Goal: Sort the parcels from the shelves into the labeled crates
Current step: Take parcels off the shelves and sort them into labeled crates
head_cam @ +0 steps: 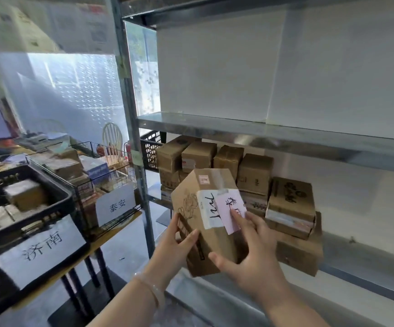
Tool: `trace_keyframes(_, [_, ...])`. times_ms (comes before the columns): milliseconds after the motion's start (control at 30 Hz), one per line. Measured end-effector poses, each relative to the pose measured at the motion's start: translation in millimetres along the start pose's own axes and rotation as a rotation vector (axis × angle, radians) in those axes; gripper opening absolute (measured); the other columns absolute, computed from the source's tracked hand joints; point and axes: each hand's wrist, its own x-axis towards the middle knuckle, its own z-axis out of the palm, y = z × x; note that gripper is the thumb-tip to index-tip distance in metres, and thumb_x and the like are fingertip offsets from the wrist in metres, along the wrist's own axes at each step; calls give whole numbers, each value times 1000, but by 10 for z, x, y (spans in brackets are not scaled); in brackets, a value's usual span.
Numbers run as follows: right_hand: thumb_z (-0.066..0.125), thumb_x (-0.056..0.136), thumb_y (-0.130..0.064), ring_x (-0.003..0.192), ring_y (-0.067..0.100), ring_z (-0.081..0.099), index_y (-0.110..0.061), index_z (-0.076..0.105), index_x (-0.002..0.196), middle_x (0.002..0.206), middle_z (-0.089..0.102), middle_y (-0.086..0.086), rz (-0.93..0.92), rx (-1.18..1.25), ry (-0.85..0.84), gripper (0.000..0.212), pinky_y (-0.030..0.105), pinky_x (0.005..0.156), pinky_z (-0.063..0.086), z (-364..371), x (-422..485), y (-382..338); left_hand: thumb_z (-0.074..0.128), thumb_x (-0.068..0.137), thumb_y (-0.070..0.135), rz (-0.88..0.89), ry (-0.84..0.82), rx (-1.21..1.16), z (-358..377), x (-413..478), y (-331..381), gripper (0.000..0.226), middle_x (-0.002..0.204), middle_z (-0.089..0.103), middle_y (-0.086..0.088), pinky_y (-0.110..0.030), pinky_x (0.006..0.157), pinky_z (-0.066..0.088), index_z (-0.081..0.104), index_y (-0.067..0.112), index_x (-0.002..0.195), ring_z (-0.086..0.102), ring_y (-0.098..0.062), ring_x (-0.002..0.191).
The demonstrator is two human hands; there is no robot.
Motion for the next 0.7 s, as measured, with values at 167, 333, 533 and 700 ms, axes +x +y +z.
trace_keyframes(167, [54,58,-86,121,-20,-26,-56,12,144,147,-6,-29,-152,-149,-51,101,28,109,11,778,291,-468,85,47,67,-68,41,-86,-823,70,142,105,124,63,13,-37,83,59,30,59,136,64,-14,108])
trace_keyframes(333, [63,46,-87,141,0,-4,-71,9,135,150,-12,-33,-207,-44,-135,105,36,116,18,1489,618,-1029,92,54,51,11,172,-171,-1803,238,236,105,118,70,10,-40,80,60,32,58,139,71,-14,98])
trace_keyframes(533, [59,48,-91,144,4,-1,-72,-7,135,152,-14,-30,-289,-71,-198,111,38,116,22,2345,887,-1634,95,47,50,115,224,-264,-2824,307,295,110,122,69,3,-50,88,57,35,58,138,69,-22,107])
trace_keyframes(700, [58,49,-90,138,1,4,-75,-2,132,149,-3,-27,-392,-2,-204,103,32,113,22,2867,1051,-2031,93,43,58,112,276,-237,-3521,329,335,118,118,71,10,-43,86,58,29,59,142,69,-13,104])
